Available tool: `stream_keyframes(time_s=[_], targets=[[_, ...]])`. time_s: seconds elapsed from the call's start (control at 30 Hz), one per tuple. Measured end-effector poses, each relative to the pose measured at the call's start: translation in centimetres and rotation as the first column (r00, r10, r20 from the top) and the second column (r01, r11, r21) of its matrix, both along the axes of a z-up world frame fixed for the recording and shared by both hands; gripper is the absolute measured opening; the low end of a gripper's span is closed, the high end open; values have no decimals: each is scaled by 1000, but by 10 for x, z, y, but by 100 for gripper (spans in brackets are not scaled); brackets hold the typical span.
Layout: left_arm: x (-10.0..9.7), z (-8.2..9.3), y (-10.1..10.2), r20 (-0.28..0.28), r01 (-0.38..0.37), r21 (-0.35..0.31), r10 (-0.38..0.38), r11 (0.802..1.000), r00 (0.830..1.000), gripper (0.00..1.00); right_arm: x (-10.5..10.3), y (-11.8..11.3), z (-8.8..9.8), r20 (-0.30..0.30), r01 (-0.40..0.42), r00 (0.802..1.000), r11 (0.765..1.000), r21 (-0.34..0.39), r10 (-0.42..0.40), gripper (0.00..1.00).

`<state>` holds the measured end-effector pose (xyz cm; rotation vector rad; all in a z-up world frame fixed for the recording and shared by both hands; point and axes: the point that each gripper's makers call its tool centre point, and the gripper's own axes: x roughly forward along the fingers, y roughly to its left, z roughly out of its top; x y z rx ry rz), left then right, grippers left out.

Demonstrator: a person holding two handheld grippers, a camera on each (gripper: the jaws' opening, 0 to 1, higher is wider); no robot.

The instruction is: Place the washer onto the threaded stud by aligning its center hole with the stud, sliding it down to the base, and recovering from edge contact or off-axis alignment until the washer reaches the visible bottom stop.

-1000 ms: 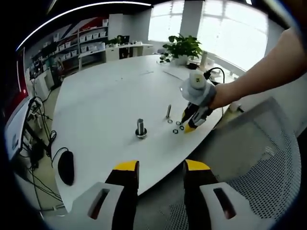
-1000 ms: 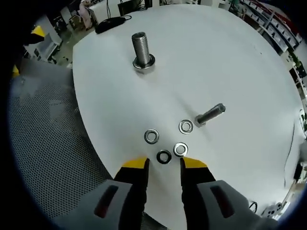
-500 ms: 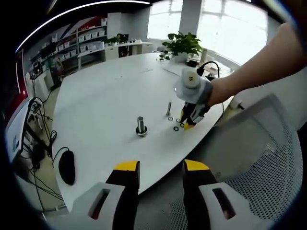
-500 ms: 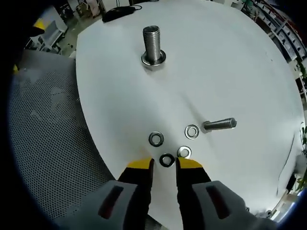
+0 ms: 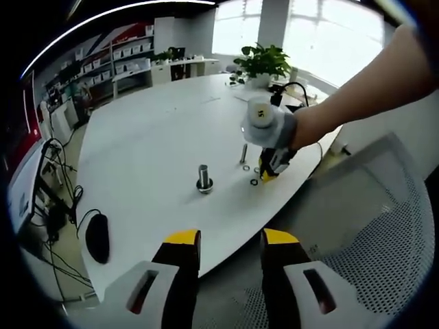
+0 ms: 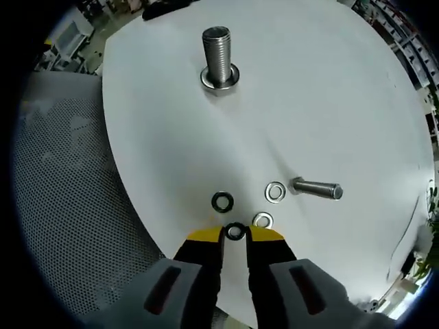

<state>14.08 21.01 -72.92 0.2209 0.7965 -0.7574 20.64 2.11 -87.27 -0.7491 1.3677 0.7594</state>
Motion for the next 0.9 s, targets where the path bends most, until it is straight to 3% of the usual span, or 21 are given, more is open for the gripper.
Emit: stream_keyframes(time_s=[0.23, 0.43, 0.53, 0.67, 0.9], targets=[[-1, -1, -1, -7, 11, 1, -11, 1000, 1000, 33, 0, -2, 1, 13, 7, 1000, 1000, 17, -8, 16], [0, 0, -1, 0, 7, -7, -7, 1000, 1000, 32, -9, 2, 2, 24, -172, 985, 978, 118, 170, 23], [0, 0, -1, -1, 13, -7, -13, 1000, 1000, 32, -10, 0, 1, 49, -278, 960, 953, 118, 275, 26], [0, 1, -2, 3, 17, -12, -17, 1000, 1000, 32, -9, 2, 2, 44, -204, 979, 973, 112, 200, 25], [0, 1, -3, -4, 19, -13, -19, 1000, 1000, 31, -4, 0, 1, 6, -224, 974, 974, 40, 224, 19]])
